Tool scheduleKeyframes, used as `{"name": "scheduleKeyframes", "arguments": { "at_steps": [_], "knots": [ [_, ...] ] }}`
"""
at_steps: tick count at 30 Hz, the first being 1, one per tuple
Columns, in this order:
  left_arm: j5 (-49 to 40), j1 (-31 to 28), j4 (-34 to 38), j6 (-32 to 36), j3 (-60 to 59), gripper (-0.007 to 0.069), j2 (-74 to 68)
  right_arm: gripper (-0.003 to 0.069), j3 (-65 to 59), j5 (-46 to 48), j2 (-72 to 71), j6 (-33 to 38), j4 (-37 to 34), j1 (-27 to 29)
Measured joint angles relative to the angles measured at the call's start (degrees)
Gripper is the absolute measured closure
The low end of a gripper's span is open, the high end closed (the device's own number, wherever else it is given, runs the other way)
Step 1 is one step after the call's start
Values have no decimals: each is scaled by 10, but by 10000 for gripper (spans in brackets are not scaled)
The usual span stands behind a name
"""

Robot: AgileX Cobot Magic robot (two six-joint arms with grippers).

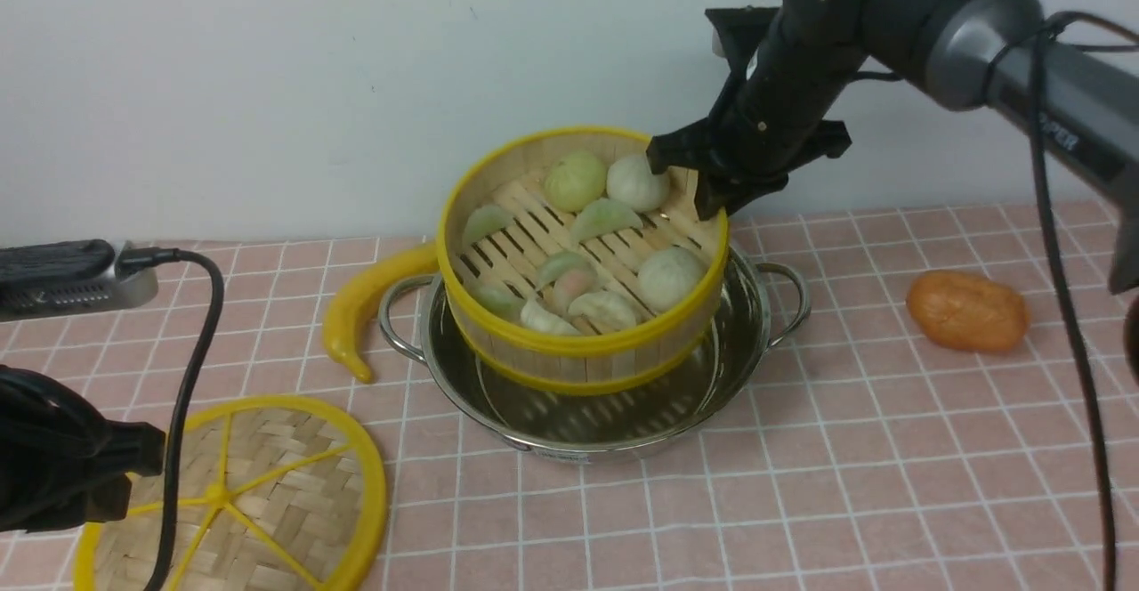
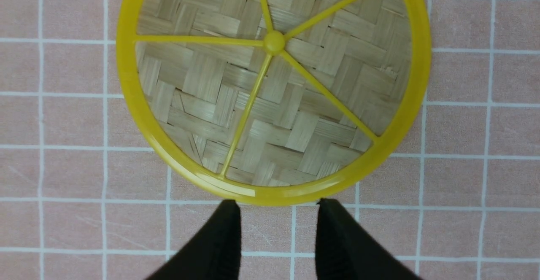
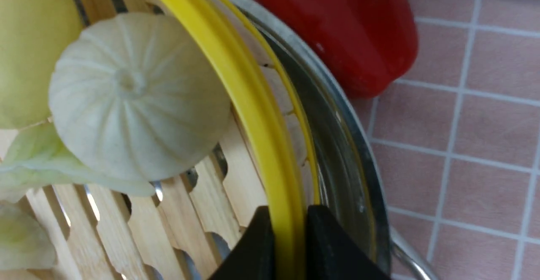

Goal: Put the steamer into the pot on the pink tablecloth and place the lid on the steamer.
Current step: 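Place the bamboo steamer basket of food into the steel pot with the right gripper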

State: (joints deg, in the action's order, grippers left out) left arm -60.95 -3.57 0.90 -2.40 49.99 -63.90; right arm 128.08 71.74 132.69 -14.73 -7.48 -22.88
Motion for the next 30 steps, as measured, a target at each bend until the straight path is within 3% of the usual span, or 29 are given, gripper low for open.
{"name": "scheduleKeyframes", "arguments": {
  "at_steps": [19,24,30],
  "knots": [
    [43,0,0,16,0,382,-4,550,1,6,44,4,6,-1],
    [52,0,5,17,0,382,-33,449,2,-2,44,0,6,-1],
    [118,0,13,18,0,382,-115,218,5,-9,37,0,2,-1]
  ]
}}
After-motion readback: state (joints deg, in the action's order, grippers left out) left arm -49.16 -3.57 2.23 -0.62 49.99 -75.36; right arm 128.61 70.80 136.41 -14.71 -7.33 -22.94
